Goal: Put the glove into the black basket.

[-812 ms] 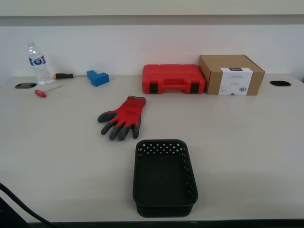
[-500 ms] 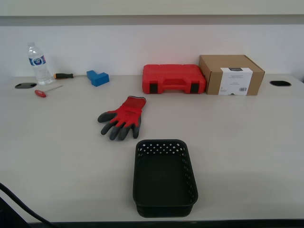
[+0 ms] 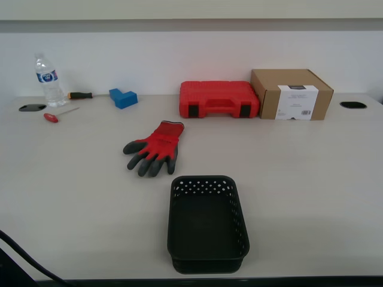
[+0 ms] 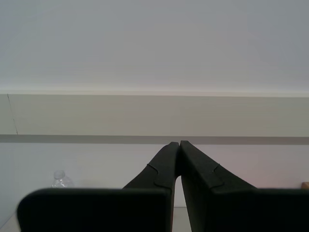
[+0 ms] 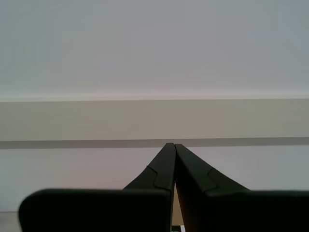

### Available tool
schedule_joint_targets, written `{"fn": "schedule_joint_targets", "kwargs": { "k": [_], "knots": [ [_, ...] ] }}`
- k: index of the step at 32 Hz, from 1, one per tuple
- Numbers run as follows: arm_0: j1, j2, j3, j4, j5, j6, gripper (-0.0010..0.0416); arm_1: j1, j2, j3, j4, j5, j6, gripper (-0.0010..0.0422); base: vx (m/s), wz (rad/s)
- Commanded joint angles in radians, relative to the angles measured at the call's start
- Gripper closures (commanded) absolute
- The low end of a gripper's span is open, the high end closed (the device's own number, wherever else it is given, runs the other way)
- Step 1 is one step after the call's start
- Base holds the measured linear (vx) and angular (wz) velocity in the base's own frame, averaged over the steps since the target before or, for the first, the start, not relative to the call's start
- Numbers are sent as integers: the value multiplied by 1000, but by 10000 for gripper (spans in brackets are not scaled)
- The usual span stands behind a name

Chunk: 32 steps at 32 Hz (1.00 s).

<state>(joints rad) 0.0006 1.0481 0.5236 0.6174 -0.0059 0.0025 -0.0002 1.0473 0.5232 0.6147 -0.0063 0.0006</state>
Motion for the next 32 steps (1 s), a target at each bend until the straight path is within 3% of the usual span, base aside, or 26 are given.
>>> {"fn": "schedule_joint_targets", "kwargs": {
  "k": [1, 2, 3, 4, 5, 6, 8, 10, 15, 21, 25, 32],
  "knots": [
    [1, 0, 13, 3, -27, 33, 405, 0, 0, 0, 3, -1, 0, 412, 0, 0],
    [2, 0, 20, 2, -45, 63, 405, 0, 0, 0, 3, -1, 0, 412, 0, 0],
    [3, 0, 34, 3, -77, 132, 405, 0, 0, 0, 3, -1, 0, 412, 0, 0],
    [5, 0, 47, 2, -104, 175, 405, 0, 0, 0, 3, -1, 0, 412, 0, 0],
    [7, 0, 59, -2, -129, 206, 405, 0, 0, 0, 3, -1, 0, 412, 0, 0],
    [10, 9, 84, -8, -188, 229, 405, 0, 0, 0, 3, -1, 0, 412, 0, 0],
    [19, 16, 119, -39, -250, 232, 405, 0, 0, 0, 3, -1, 0, 412, 0, 0],
    [35, 31, 162, -100, -262, 232, 405, 0, 0, 0, 3, -1, 0, 412, 0, 0],
    [167, 150, 317, -349, -271, 201, 405, 0, 0, 0, 3, -1, 0, 412, 0, 0],
    [356, 339, 393, -388, -270, 200, 405, 0, 0, 0, 2, -1, 0, 412, 0, 0],
    [499, 537, 474, -433, -270, 200, 405, 0, 0, 0, 0, -1, 0, 412, 0, 0],
    [622, 821, 633, -510, -271, 202, 405, 0, 0, 0, 0, -1, 0, 412, 0, 0]
  ]
}}
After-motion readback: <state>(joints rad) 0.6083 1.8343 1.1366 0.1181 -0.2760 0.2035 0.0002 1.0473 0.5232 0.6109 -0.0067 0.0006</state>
